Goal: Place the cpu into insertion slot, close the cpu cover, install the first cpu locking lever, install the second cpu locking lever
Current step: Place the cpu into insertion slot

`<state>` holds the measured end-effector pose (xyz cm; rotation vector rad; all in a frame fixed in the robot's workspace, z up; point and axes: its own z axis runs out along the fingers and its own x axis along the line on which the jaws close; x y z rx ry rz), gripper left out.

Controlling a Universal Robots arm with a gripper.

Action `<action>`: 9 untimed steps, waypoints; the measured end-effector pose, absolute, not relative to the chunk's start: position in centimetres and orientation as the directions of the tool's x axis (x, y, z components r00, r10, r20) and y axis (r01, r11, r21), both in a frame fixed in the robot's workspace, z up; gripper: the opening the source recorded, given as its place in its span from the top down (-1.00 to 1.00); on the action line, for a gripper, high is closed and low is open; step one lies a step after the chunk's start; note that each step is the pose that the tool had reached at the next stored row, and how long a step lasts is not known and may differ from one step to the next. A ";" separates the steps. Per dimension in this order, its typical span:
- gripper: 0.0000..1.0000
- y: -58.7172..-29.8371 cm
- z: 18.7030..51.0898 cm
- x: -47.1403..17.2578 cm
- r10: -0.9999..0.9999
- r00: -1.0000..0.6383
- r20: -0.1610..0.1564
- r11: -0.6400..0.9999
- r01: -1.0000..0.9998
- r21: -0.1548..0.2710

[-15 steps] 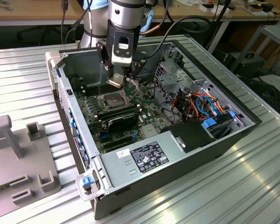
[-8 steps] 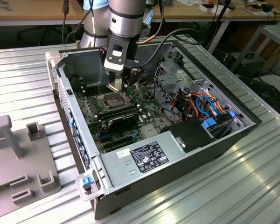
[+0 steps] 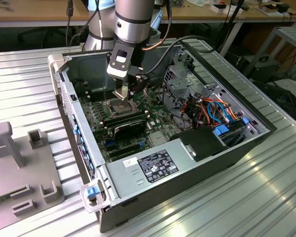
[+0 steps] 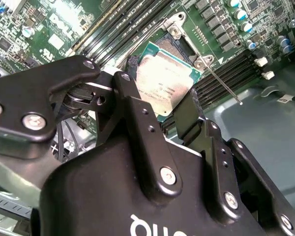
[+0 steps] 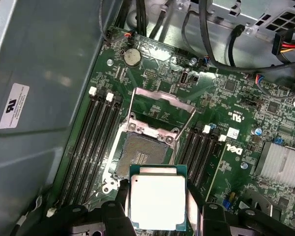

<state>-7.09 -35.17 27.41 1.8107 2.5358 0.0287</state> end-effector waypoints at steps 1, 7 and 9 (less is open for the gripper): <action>-0.09 -35.2 27.4 -7.1 0.946 -0.324 -0.010 0.325 0.945 0.030; -0.09 -35.1 27.1 -7.0 0.966 -0.259 -0.010 0.259 0.965 0.030; -0.09 -35.0 26.8 -7.0 0.972 -0.235 -0.010 0.235 0.972 0.030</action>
